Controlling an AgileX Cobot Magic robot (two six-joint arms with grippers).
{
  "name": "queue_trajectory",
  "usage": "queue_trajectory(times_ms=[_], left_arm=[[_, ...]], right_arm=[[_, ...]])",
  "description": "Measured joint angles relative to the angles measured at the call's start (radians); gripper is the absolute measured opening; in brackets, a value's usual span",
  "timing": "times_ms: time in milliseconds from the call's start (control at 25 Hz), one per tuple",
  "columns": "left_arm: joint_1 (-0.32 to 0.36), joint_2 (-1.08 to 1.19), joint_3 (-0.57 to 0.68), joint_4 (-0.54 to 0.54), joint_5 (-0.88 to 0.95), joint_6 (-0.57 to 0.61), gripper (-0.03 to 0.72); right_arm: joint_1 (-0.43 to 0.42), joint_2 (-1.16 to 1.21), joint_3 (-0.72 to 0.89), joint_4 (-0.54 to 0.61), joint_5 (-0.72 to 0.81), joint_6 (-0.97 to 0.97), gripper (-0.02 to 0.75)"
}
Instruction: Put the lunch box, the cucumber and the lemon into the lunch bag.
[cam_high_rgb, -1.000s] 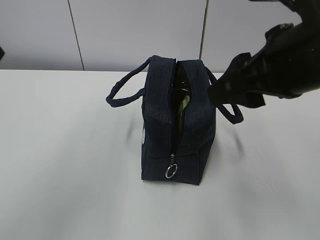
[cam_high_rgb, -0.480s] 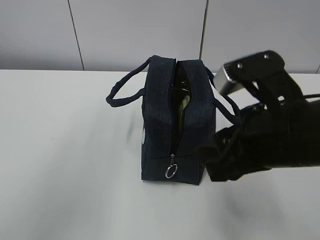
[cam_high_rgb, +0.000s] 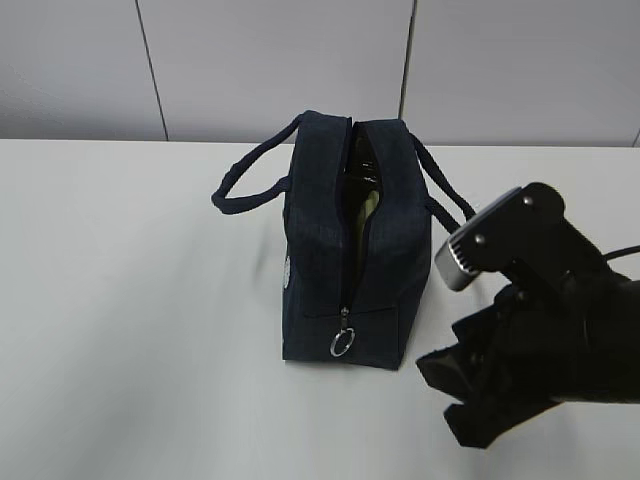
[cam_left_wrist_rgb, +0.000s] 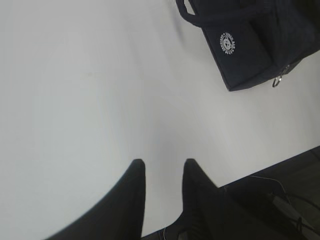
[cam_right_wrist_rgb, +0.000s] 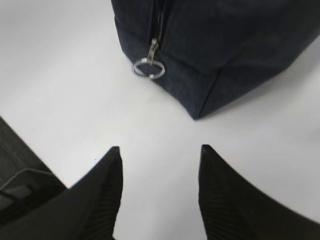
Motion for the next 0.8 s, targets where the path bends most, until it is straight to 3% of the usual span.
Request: queue_trajectory(times_ms=[200, 520, 640, 800], left_arm=[[0.000, 0.002, 0.000, 0.014, -0.019, -0.025, 0.167], [0.000, 0.030, 0.000, 0.023, -0.029, -0.035, 0.167], [0.000, 0.036, 0.000, 0.025, -0.037, -0.035, 0.167], [0.000, 0.036, 0.000, 0.025, -0.045, -0.035, 0.167]], right_arm=[[0.000, 0.006, 0.000, -0.081, 0.209, 0.037, 0.368], [0.000, 0.006, -0.064, -0.406, 0.629, 0.318, 0.368], [0.000, -0.004, -0.073, -0.489, 0.626, 0.469, 0.368], [0.000, -0.047, -0.073, -0.516, 0.453, 0.520, 0.368]])
